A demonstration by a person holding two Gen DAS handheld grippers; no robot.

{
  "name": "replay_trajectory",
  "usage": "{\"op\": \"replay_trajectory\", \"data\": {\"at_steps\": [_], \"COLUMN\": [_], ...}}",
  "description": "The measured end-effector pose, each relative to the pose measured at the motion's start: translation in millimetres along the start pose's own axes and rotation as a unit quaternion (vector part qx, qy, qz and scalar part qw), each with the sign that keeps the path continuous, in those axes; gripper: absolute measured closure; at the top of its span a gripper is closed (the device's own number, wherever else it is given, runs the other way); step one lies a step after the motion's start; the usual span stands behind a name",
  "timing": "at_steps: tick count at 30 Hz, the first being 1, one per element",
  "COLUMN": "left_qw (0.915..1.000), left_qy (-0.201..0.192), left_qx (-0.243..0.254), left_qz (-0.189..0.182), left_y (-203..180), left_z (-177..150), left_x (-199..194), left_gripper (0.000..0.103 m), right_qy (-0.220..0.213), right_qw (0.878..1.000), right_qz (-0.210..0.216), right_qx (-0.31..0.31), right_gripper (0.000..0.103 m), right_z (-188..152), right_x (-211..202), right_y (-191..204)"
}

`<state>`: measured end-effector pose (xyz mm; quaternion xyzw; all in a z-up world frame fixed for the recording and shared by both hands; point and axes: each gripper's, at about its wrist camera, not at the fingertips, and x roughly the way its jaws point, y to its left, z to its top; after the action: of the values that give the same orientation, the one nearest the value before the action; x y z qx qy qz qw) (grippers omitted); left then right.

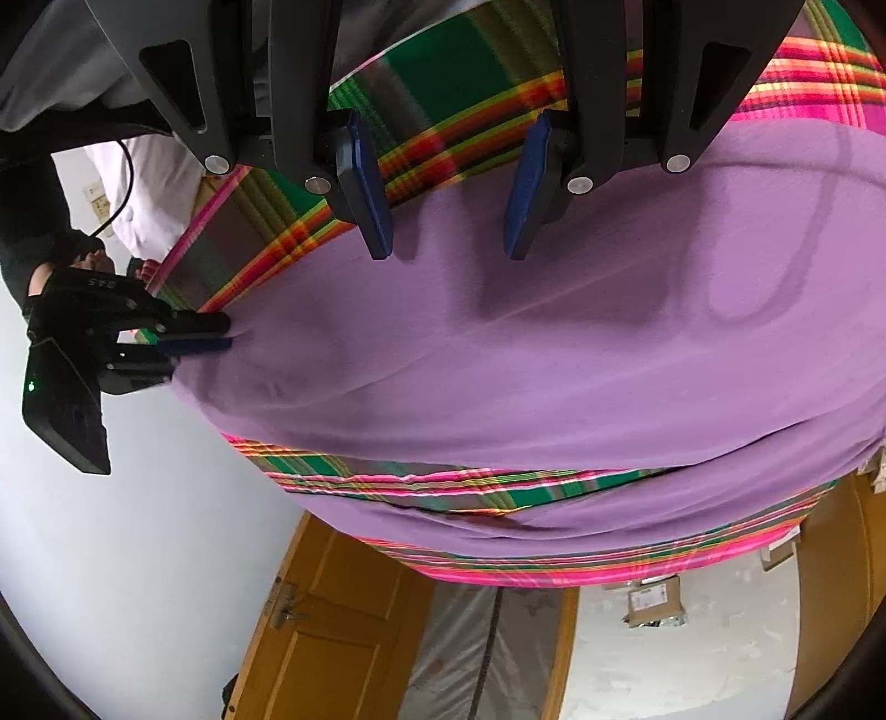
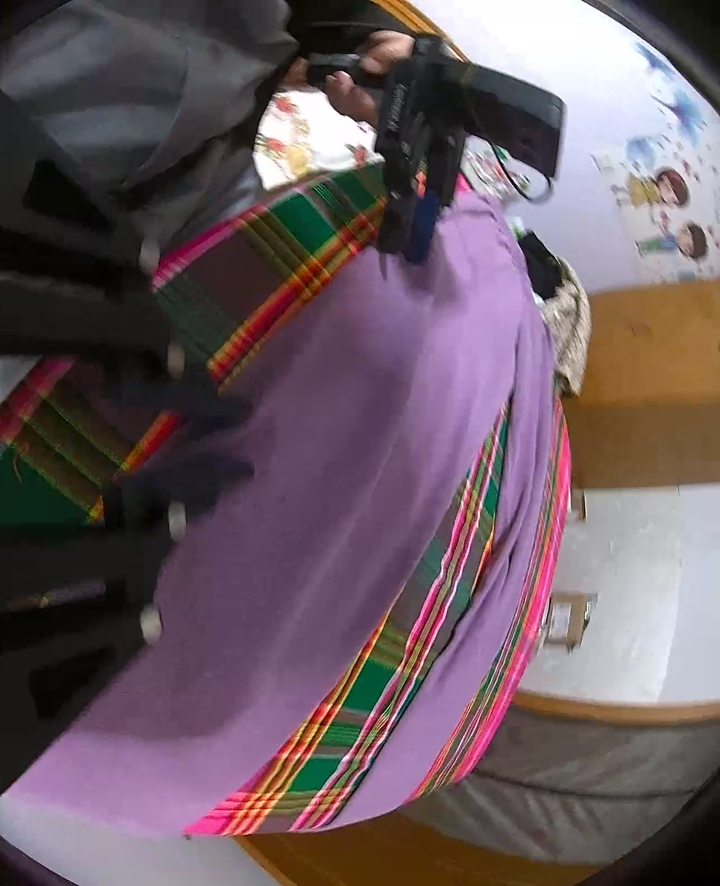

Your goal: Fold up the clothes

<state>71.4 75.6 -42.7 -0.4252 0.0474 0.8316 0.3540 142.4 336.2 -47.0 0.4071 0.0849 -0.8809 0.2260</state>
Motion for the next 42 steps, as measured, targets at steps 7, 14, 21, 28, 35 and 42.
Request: {"op": "replay_trajectory", "data": {"at_steps": [7,14,21,28,35,42], "left_qw": [0.9999,0.9999,0.9999,0.9999,0.9895,0.9752], "left_qy": [0.0,-0.015,0.0,-0.007,-0.068,-0.049], "left_qx": [0.007,-0.008,-0.008,-0.006,-0.088,-0.151], "left_qz": [-0.014,-0.003,-0.006,-0.014,0.093,0.154], "left_y": [-5.7,-1.6,2.1,8.0,62.9,102.2], "left_z": [-1.6,6.1,-1.8,-11.2,-5.4,-23.2], "left_x": [-4.1,-3.6,1.3,-11.1,-43.5,-48.6], "left_gripper": [0.06,0.06,0.06,0.06,0.06,0.06], "right_qy": [0.004,-0.033,-0.042,-0.03,-0.062,-0.058], "right_qw": [1.0,0.999,0.996,0.992,0.987,0.991], "right_qz": [0.021,0.023,-0.011,-0.018,-0.037,-0.006], "right_qx": [-0.014,0.023,0.081,0.119,0.143,0.117], "right_gripper": [0.101,0.1,0.1,0.099,0.097,0.08], "right_z": [-11.4,-10.9,-3.1,-32.4,-9.6,38.4], "right_x": [-16.8,-34.6,-17.3,-29.9,-38.5,3.2], "right_y": [4.7,-4.8,-20.0,-31.0,-31.1,-10.0]}}
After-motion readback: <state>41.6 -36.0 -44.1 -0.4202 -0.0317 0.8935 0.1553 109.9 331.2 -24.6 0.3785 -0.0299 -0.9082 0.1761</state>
